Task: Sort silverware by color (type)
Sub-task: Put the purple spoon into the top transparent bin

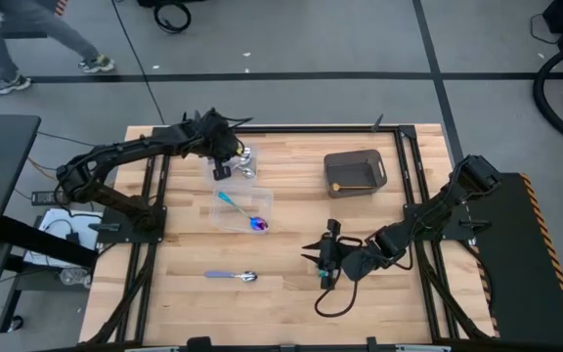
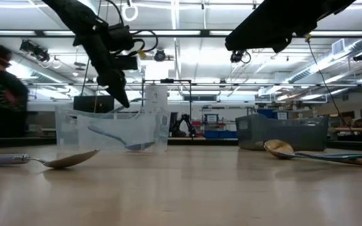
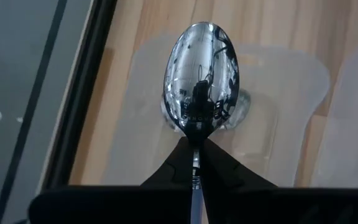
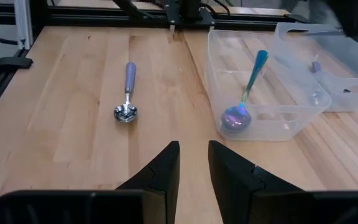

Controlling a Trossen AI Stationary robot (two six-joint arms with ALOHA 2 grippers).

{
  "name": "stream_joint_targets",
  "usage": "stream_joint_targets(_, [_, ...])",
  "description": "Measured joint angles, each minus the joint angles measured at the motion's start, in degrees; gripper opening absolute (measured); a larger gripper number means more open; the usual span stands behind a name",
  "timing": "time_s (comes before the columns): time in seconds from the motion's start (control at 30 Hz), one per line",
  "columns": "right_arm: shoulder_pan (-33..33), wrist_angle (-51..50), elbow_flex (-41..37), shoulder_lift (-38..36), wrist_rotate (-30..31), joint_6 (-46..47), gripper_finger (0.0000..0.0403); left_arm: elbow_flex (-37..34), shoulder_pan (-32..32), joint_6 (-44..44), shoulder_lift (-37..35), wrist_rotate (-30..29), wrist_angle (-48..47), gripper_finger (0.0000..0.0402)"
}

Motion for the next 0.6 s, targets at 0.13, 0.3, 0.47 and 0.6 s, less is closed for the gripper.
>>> stream_joint_targets(0.13, [0.1, 0.0, 0.0, 0.0, 0.1, 0.4, 0.0095, -2.2, 1.2, -0.4, 0.0, 0.0, 0.6, 0.0017])
stream_joint_targets(0.3, [0.1, 0.0, 0.0, 0.0, 0.1, 0.5, 0.0095, -5.2, 1.0, -2.4, 0.0, 0.0, 6.0, 0.0019])
stream_joint_targets(0.47, [0.1, 0.0, 0.0, 0.0, 0.1, 0.4, 0.0095, -8.1, 1.0, -3.5, 0.0, 0.0, 10.0, 0.0019])
stream_joint_targets(0.6, [0.1, 0.0, 0.0, 0.0, 0.1, 0.0, 0.0095, -9.1, 1.0, -5.6, 0.0, 0.0, 10.1, 0.0023])
